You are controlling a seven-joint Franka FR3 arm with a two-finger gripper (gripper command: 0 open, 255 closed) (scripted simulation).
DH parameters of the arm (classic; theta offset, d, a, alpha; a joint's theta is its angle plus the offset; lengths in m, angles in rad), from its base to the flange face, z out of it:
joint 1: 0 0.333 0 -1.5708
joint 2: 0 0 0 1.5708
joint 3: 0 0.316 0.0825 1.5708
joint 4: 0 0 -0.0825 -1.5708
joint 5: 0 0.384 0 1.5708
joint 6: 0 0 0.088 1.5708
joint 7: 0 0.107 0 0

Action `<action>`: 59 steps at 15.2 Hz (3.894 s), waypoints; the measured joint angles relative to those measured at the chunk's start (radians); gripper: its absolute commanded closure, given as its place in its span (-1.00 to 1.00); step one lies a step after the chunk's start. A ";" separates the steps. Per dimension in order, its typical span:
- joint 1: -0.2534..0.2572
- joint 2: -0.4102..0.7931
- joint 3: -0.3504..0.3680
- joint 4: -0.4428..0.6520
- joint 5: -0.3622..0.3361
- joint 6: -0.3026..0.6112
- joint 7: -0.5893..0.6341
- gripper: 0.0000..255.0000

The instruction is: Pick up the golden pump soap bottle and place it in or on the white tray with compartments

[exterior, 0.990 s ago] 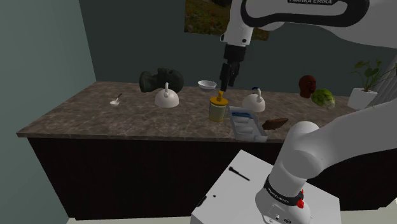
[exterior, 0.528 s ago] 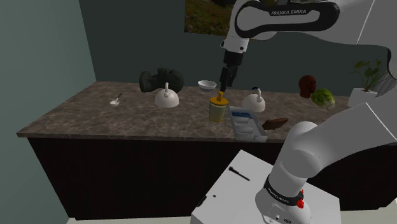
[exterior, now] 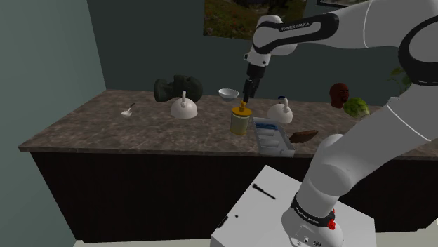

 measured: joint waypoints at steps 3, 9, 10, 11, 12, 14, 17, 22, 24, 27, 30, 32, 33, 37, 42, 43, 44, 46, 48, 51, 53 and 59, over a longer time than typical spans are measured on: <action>-0.006 0.077 -0.061 0.028 0.006 0.060 -0.076 -1.00; -0.003 0.286 -0.169 0.148 0.086 0.156 -0.235 -1.00; -0.003 0.324 -0.182 0.176 0.107 0.165 -0.262 -1.00; -0.008 0.360 -0.199 0.199 0.129 0.175 -0.295 -1.00; -0.012 0.395 -0.212 0.221 0.152 0.186 -0.325 -1.00; -0.026 0.485 -0.237 0.293 0.211 0.192 -0.394 -1.00; -0.063 0.601 -0.257 0.380 0.296 0.200 -0.488 -1.00; -0.075 0.665 -0.248 0.386 0.344 0.247 -0.522 -1.00; -0.078 0.679 -0.245 0.374 0.356 0.270 -0.531 -1.00; -0.078 0.688 -0.242 0.367 0.364 0.285 -0.534 -1.00; -0.078 0.690 -0.242 0.366 0.365 0.287 -0.535 -1.00; -0.078 0.690 -0.242 0.366 0.365 0.287 -0.535 1.00; -0.078 0.690 -0.242 0.366 0.365 0.287 -0.535 1.00; -0.078 0.690 -0.242 0.367 0.365 0.287 -0.535 1.00; -0.078 0.690 -0.242 0.367 0.365 0.288 -0.535 1.00; -0.078 0.687 -0.243 0.371 0.363 0.282 -0.534 1.00; -0.076 0.683 -0.243 0.375 0.358 0.273 -0.528 1.00; -0.075 0.674 -0.246 0.386 0.350 0.254 -0.522 1.00; -0.073 0.663 -0.248 0.403 0.340 0.229 -0.513 1.00; -0.073 0.656 -0.251 0.433 0.332 0.194 -0.505 1.00; -0.073 0.650 -0.253 0.456 0.325 0.166 -0.499 1.00; -0.070 0.625 -0.257 0.506 0.304 0.097 -0.480 1.00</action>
